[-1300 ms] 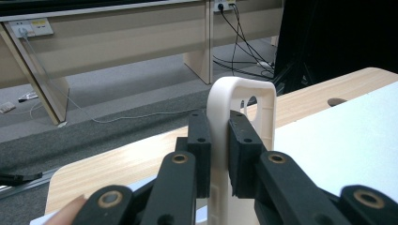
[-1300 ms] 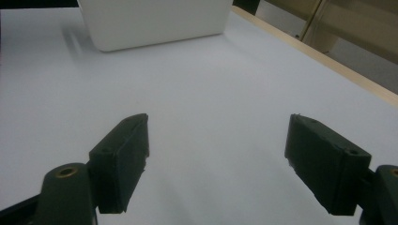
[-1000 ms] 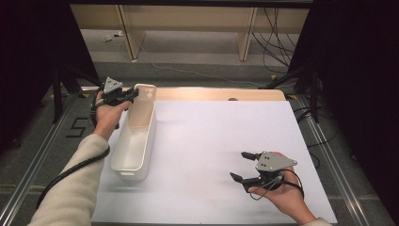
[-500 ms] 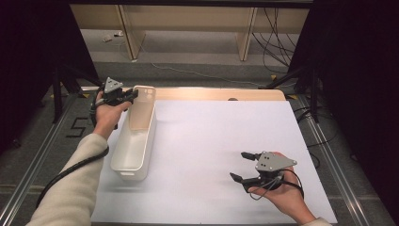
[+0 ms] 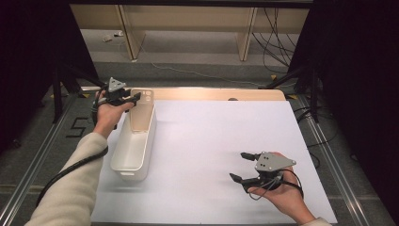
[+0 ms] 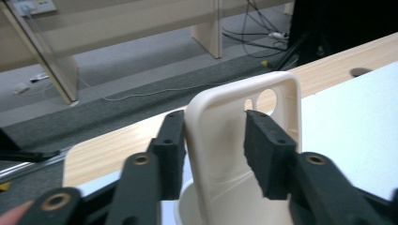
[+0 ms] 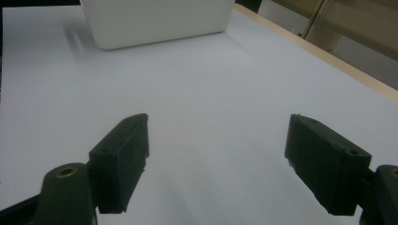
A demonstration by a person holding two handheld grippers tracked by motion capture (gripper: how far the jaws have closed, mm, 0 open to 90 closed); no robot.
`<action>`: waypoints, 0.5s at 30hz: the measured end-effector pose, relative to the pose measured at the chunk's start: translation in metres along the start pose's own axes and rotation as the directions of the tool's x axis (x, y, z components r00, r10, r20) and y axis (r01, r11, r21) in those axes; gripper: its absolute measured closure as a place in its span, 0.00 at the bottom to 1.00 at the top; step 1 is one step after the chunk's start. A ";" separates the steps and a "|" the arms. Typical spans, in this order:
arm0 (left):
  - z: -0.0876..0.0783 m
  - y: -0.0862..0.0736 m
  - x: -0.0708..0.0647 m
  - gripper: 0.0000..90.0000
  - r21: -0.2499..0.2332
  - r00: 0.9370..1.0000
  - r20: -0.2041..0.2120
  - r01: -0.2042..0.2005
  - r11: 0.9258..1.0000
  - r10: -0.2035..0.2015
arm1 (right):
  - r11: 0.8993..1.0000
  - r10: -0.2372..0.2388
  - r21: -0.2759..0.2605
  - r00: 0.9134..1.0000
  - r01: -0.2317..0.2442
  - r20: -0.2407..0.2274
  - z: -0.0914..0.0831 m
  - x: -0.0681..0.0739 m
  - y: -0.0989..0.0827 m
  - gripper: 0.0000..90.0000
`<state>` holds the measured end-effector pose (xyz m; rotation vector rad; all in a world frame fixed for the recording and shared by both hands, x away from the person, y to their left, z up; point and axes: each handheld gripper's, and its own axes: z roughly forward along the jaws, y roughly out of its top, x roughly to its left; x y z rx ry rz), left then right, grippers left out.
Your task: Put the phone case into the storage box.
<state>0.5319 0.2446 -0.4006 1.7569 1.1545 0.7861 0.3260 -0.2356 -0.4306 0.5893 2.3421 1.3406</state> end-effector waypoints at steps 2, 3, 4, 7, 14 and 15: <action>0.000 0.002 -0.001 0.54 -0.006 1.000 -0.017 0.005 1.000 -0.005 | 1.000 0.000 -0.002 1.000 0.000 0.001 0.000 0.000 0.000 0.26; -0.001 0.003 -0.001 0.52 -0.010 1.000 -0.020 0.008 1.000 -0.008 | 1.000 0.001 -0.002 1.000 -0.001 0.000 0.000 0.000 0.000 0.26; -0.001 0.004 -0.001 0.50 -0.016 1.000 -0.026 0.016 1.000 -0.016 | 1.000 0.000 -0.002 1.000 0.000 0.001 0.000 0.000 0.000 0.26; -0.006 0.010 -0.001 0.48 -0.039 0.999 -0.028 0.016 0.999 -0.017 | 1.000 -0.001 0.000 1.000 0.001 -0.001 0.000 0.000 0.000 0.26; -0.019 0.017 0.003 0.85 -0.071 0.996 -0.086 0.026 0.997 -0.032 | 1.000 0.000 0.000 1.000 0.000 0.000 0.000 0.000 0.000 0.26; -0.021 0.017 0.004 0.93 -0.049 0.992 -0.118 0.028 0.998 -0.034 | 1.000 0.000 0.000 1.000 0.000 0.000 0.000 0.000 0.000 0.26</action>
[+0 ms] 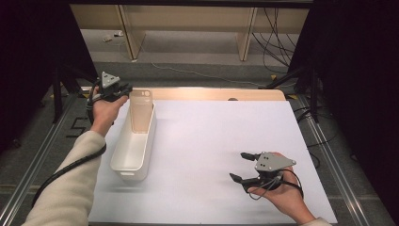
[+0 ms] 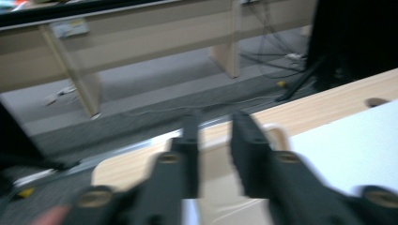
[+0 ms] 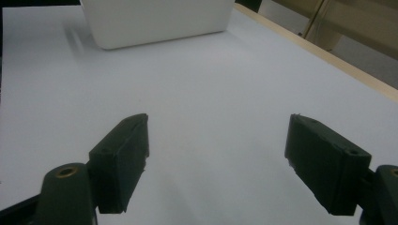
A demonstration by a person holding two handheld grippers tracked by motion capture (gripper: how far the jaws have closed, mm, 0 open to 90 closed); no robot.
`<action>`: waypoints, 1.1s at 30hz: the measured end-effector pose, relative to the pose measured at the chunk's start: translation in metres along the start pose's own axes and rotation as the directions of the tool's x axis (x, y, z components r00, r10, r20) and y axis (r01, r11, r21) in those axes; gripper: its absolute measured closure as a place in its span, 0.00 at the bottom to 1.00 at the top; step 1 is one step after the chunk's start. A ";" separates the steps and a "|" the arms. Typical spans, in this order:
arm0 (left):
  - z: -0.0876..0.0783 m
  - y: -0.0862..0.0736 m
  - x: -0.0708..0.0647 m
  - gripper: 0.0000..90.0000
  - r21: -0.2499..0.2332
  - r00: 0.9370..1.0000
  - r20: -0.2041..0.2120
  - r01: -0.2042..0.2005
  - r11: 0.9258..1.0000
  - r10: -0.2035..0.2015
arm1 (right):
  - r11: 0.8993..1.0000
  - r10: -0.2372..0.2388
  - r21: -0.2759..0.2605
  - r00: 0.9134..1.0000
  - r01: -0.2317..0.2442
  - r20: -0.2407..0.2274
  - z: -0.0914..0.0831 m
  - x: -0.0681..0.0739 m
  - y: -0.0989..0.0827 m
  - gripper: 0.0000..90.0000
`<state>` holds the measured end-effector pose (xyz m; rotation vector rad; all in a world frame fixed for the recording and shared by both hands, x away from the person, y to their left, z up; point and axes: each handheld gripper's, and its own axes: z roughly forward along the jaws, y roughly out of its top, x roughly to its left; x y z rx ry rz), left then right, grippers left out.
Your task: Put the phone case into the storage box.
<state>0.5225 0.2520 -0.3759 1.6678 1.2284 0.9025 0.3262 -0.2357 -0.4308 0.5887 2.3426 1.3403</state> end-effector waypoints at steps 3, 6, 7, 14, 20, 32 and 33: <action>0.001 -0.003 0.004 1.00 0.042 0.999 -0.040 0.025 0.999 -0.024 | 1.000 0.000 -0.001 1.000 0.000 -0.001 0.000 0.000 0.000 0.26; 0.005 -0.008 0.006 1.00 0.067 0.998 -0.057 0.035 0.997 -0.031 | 1.000 0.001 -0.001 1.000 -0.001 0.001 0.000 0.000 0.000 0.26; 0.006 -0.009 0.006 1.00 0.071 0.998 -0.058 0.033 0.997 -0.029 | 1.000 0.001 -0.001 1.000 -0.001 0.000 0.000 0.000 0.000 0.26; 0.015 -0.016 0.006 1.00 0.117 0.998 -0.064 0.029 0.993 -0.022 | 1.000 0.001 -0.002 1.000 -0.001 -0.001 0.000 0.000 0.000 0.26; 0.021 -0.019 0.006 1.00 0.147 0.998 -0.062 0.027 0.989 -0.018 | 1.000 0.002 0.000 1.000 -0.002 -0.002 0.000 0.000 0.000 0.26; 0.026 -0.021 0.003 1.00 0.158 0.999 -0.039 0.011 0.987 -0.005 | 1.000 0.003 0.001 1.000 -0.003 -0.002 0.000 0.000 0.000 0.26; 0.026 -0.021 0.003 1.00 0.159 0.999 -0.039 0.009 0.987 -0.003 | 1.000 0.005 0.002 1.000 -0.005 -0.002 0.000 0.000 -0.001 0.26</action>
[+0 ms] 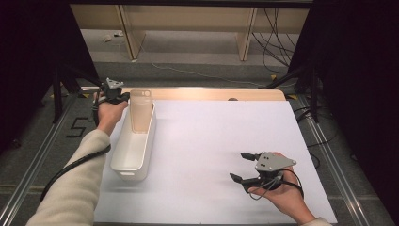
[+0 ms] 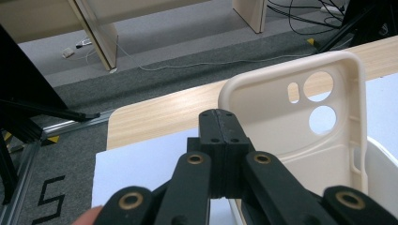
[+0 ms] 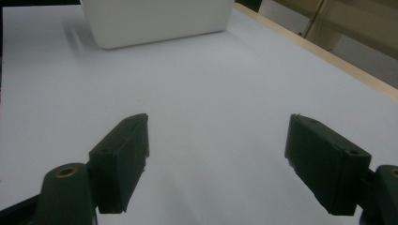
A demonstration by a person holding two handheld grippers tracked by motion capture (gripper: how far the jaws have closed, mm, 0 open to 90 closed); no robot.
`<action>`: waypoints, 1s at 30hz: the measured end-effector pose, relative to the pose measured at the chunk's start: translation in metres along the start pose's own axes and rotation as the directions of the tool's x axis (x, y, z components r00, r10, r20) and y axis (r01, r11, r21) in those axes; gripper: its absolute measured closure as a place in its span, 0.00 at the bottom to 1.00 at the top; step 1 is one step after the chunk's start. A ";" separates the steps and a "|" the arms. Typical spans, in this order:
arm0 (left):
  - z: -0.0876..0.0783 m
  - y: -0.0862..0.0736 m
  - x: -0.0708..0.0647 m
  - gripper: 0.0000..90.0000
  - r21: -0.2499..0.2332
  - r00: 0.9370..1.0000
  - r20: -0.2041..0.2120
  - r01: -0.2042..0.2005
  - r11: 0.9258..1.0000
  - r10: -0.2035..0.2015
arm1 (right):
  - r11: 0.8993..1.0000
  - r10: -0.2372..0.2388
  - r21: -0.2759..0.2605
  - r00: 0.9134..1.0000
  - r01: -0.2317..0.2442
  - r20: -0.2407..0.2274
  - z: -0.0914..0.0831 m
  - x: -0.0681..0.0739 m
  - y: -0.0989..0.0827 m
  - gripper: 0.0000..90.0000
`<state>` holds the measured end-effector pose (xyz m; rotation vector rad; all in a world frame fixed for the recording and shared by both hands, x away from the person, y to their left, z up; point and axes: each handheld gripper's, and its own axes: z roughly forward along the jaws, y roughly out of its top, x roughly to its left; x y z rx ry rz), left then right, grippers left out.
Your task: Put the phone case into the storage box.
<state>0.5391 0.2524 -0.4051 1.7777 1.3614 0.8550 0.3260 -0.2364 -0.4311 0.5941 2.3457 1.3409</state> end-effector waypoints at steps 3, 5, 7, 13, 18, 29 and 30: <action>0.000 0.000 0.000 1.00 0.002 1.000 0.006 -0.008 1.000 0.008 | 1.000 -0.003 0.002 1.000 0.003 0.000 0.000 0.000 0.000 0.26; 0.001 0.000 -0.001 1.00 0.000 1.000 0.007 -0.004 1.000 0.004 | 1.000 -0.002 0.002 1.000 0.002 0.001 0.000 0.000 0.000 0.26; 0.001 0.001 -0.001 1.00 -0.001 1.000 0.007 -0.006 1.000 0.006 | 1.000 -0.001 0.001 1.000 0.001 0.000 0.000 0.000 0.000 0.26; -0.003 0.003 -0.002 0.99 -0.017 1.000 0.010 -0.007 1.000 0.007 | 1.000 -0.003 -0.002 1.000 0.003 0.001 0.000 0.000 0.000 0.26; -0.010 0.006 -0.003 0.90 -0.036 1.000 0.019 -0.013 0.999 0.014 | 1.000 -0.003 -0.001 1.000 0.003 0.002 0.000 0.000 0.000 0.26; -0.024 0.010 -0.008 0.52 -0.091 0.996 0.090 0.015 0.996 -0.007 | 1.000 -0.001 0.000 1.000 0.001 0.003 0.000 0.000 0.000 0.26; -0.026 0.011 -0.009 0.48 -0.095 0.996 0.094 0.015 0.995 -0.006 | 1.000 -0.002 -0.001 1.000 0.002 0.003 0.000 0.000 0.000 0.26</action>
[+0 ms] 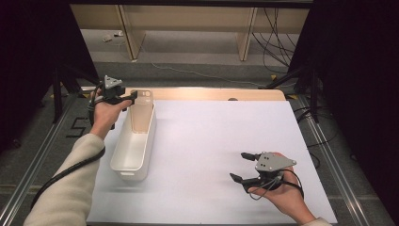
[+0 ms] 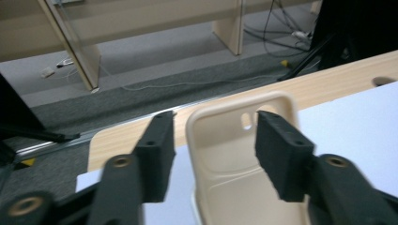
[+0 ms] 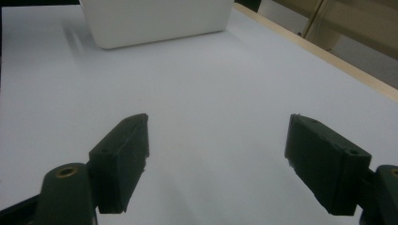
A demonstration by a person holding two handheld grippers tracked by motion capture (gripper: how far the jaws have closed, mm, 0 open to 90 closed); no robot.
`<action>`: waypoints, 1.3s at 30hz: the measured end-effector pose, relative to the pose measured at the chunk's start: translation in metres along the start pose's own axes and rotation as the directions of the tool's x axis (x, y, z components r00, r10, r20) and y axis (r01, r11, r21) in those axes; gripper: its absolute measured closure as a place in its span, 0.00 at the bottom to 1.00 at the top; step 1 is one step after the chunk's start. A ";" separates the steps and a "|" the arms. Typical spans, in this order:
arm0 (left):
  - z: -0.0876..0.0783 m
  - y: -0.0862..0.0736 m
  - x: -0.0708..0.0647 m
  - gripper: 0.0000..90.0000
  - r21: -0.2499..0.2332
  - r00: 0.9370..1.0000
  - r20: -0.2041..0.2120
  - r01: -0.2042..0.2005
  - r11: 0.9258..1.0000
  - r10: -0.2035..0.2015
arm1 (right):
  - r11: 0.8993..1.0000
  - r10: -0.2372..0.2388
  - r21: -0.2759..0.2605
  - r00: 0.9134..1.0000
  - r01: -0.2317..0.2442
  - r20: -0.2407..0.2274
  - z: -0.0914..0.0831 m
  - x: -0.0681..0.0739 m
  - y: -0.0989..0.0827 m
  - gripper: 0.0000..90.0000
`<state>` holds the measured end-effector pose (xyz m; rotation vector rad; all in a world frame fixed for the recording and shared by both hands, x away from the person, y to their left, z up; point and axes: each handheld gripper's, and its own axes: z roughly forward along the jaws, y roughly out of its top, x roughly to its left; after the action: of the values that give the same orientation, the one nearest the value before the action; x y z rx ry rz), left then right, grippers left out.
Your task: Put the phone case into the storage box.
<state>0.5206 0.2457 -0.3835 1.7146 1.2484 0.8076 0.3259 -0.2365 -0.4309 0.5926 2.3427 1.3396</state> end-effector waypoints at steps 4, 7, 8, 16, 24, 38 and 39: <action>-0.005 0.001 -0.004 0.38 0.002 0.999 0.030 -0.015 1.000 0.015 | 1.000 0.000 0.000 1.000 0.000 0.000 0.000 0.000 0.000 0.26; -0.010 0.001 -0.008 0.30 0.000 0.998 0.055 -0.027 1.000 0.027 | 1.000 -0.002 0.001 1.000 0.002 0.000 0.000 0.000 0.000 0.26; -0.013 0.001 -0.010 0.28 -0.001 0.998 0.061 -0.033 0.999 0.033 | 1.000 0.000 0.000 1.000 0.000 0.000 0.000 0.000 0.000 0.26; -0.035 -0.001 -0.021 0.18 -0.043 0.992 0.115 -0.050 0.998 0.054 | 1.000 0.000 -0.001 1.000 0.000 0.002 0.000 0.000 0.000 0.26; -0.060 -0.007 -0.034 0.16 -0.085 0.982 0.171 -0.072 0.994 0.086 | 1.000 -0.001 -0.002 1.000 0.001 0.001 0.000 0.000 0.000 0.26; -0.098 -0.032 -0.066 0.10 -0.120 0.954 0.271 -0.100 0.988 0.129 | 1.000 0.003 -0.004 1.000 -0.003 0.004 -0.001 0.000 0.000 0.26; -0.100 -0.033 -0.068 0.10 -0.118 0.952 0.276 -0.105 0.987 0.134 | 1.000 0.003 -0.003 1.000 -0.003 0.003 -0.001 0.000 0.000 0.26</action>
<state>0.4006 0.2110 -0.3715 1.7643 0.9021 0.6552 0.3253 -0.2365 -0.4302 0.5971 2.3373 1.3425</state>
